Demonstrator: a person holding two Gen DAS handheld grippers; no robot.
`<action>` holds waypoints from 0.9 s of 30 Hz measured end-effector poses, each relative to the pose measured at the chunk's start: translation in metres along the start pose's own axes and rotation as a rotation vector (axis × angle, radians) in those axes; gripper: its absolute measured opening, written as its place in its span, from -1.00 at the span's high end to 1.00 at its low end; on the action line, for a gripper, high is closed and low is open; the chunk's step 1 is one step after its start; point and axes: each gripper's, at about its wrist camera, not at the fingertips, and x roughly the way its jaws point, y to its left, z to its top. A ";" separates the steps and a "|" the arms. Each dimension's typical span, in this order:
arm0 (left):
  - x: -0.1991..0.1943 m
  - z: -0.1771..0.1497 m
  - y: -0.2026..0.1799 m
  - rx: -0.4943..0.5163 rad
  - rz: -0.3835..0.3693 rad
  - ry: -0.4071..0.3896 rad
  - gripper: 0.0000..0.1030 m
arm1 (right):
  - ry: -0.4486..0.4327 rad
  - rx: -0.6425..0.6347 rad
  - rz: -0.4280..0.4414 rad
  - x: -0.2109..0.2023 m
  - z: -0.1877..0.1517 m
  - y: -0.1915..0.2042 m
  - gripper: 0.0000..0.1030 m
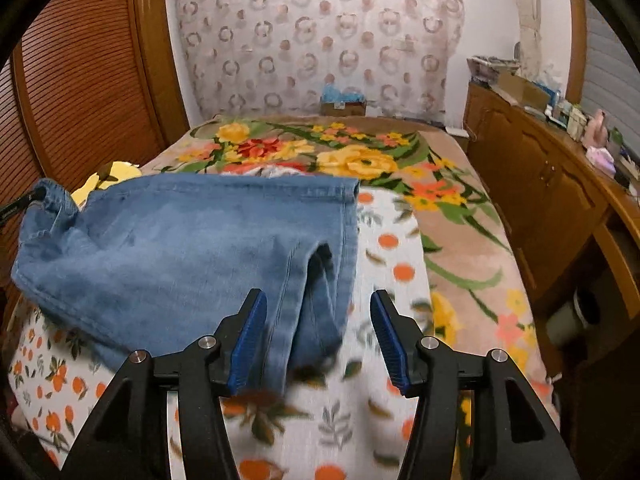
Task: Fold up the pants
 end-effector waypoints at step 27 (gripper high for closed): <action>-0.042 0.021 -0.012 -0.037 -0.001 -0.100 0.79 | -0.050 -0.032 0.113 -0.044 -0.002 -0.001 0.89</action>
